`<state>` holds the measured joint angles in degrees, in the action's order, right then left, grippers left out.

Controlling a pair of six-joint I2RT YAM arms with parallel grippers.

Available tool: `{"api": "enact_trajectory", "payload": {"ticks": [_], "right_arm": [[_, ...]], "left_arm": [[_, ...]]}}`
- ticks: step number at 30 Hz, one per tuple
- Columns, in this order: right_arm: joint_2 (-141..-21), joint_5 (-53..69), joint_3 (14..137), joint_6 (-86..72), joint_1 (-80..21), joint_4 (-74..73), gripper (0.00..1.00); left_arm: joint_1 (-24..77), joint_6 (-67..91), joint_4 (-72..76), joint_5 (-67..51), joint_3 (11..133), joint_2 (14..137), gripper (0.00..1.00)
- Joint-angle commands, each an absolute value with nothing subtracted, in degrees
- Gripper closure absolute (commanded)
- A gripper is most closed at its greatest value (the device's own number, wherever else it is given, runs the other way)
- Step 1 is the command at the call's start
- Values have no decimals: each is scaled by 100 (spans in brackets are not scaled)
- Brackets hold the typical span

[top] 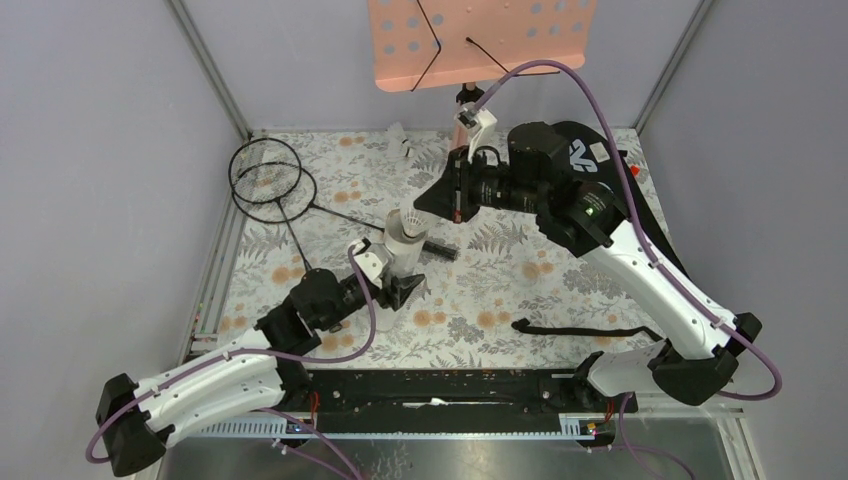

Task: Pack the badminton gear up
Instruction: Place the shuttlecock at the shuttle tube.

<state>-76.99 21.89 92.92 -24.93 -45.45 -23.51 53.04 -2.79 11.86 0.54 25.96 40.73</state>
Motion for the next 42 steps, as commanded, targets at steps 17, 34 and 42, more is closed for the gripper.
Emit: {"api": "enact_trajectory", "payload": {"ticks": [17,34,42], "right_arm": [[-8613,473,10848,-353,-5508,-4367,89],[-8785,77,12409,-229,-5566,-5584,51],[-9698,929,13432,-146,-5651,-6687,67]], "left_arm": [[5311,-142,869,-220,2430,3987,52],[5315,-159,851,-331,2446,4010,52],[5315,-164,861,-348,2439,3980,52]]}}
